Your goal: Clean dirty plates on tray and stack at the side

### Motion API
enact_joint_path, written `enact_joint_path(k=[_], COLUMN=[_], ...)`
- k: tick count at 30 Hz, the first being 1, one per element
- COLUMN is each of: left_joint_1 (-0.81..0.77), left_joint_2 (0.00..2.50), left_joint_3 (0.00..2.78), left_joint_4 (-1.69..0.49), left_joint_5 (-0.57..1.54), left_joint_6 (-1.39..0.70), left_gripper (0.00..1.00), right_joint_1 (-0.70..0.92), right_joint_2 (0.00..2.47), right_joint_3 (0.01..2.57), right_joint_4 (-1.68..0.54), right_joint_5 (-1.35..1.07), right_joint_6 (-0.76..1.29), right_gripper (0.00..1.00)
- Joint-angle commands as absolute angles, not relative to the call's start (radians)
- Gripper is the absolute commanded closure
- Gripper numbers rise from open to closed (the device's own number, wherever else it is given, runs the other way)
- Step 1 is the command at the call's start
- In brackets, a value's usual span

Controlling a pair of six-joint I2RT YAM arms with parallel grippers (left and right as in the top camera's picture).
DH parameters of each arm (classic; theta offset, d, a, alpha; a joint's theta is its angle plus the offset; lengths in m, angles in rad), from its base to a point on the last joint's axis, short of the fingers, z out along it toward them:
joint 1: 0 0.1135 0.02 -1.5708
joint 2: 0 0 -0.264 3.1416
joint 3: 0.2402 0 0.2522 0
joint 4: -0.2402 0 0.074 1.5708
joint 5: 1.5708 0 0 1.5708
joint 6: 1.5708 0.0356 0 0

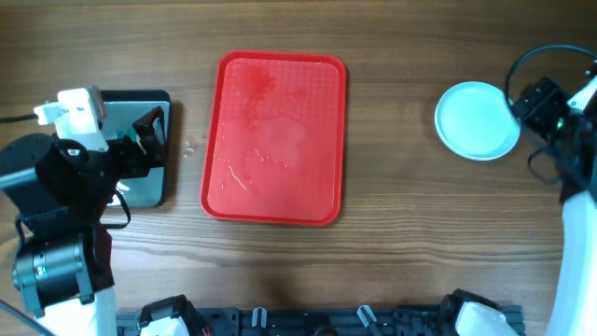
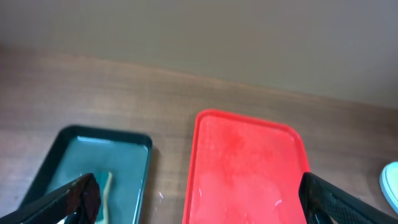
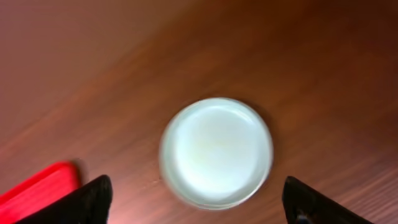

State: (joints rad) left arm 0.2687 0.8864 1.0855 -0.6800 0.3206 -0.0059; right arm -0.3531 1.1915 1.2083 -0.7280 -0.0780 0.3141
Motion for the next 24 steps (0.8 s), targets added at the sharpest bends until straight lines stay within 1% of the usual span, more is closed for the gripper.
enact_joint_path(k=[1,2,5,10,17,24], left_joint_1=[0.275,0.275,0.275,0.275,0.275,0.275], left_joint_2=[0.917,0.924,0.938,0.952,0.969,0.989], left_joint_3=[1.089,1.089,1.089,1.089,1.089,1.089], left_joint_4=[-0.71,-0.721,-0.742,-0.787,-0.788,-0.788], left_joint_5=[0.336,0.336,0.336,0.336,0.336,0.336], left_joint_6=[-0.009,-0.008,-0.008,-0.008,-0.008,-0.008], left_gripper=[0.0,0.0,0.0,0.0,0.0,0.0], right_joint_1=[-0.291,-0.28,-0.266,-0.266,-0.266,-0.266], right_joint_2=[1.084,1.061,0.998,0.983,1.035,1.14], right_joint_3=[1.217,1.217,1.217,1.217,1.217,1.217], right_joint_4=[-0.799,-0.815,-0.884,-0.981,-0.996,-0.996], right_joint_5=[-0.133,-0.133,-0.132,-0.132,-0.132,-0.132], right_joint_6=[0.315,0.315,0.318,0.318,0.318,0.318], right_gripper=[0.02,0.0,0.0,0.0,0.0,0.0])
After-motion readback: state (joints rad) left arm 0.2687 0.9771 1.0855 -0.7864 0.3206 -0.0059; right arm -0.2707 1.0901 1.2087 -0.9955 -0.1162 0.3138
